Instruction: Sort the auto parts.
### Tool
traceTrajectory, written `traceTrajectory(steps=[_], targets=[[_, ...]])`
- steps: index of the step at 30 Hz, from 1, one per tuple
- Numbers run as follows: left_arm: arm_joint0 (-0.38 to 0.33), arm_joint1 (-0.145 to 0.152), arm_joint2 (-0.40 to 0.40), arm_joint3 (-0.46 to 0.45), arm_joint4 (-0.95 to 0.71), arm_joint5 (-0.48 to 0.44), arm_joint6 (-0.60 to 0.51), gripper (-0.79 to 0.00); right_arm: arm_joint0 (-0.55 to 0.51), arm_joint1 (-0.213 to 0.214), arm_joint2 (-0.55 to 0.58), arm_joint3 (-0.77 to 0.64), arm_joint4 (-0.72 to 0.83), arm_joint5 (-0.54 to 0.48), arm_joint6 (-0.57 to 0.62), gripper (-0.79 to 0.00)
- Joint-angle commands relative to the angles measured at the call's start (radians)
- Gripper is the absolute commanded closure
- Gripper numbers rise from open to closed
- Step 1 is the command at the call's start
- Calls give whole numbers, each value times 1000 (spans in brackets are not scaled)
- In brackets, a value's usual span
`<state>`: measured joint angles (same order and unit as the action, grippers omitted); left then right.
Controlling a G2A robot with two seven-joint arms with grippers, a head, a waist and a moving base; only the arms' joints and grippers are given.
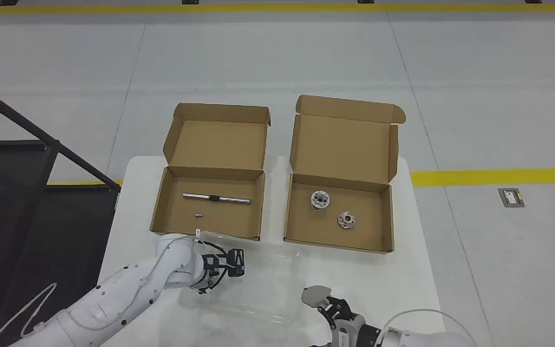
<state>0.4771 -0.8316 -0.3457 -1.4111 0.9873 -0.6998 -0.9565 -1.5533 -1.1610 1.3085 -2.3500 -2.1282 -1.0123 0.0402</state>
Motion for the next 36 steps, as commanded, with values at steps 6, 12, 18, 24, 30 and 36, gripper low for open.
traceTrajectory(steps=[6, 12, 18, 24, 30, 36], targets=[[2, -16, -10, 25, 3, -15, 1, 0, 0, 0, 0, 0, 0, 0, 0, -785], [9, -13, -37, -13, 25, -18, 16, 0, 0, 0, 0, 0, 0, 0, 0, -785], [53, 32, -106, -175, 87, 21, 13, 0, 0, 0, 0, 0, 0, 0, 0, -785], [143, 111, -239, -358, 132, 64, 24, 0, 0, 0, 0, 0, 0, 0, 0, -785], [246, 187, -411, -438, 217, 102, 142, 0, 0, 0, 0, 0, 0, 0, 0, -785], [260, 193, -426, -446, 232, 107, 161, 0, 0, 0, 0, 0, 0, 0, 0, -785]])
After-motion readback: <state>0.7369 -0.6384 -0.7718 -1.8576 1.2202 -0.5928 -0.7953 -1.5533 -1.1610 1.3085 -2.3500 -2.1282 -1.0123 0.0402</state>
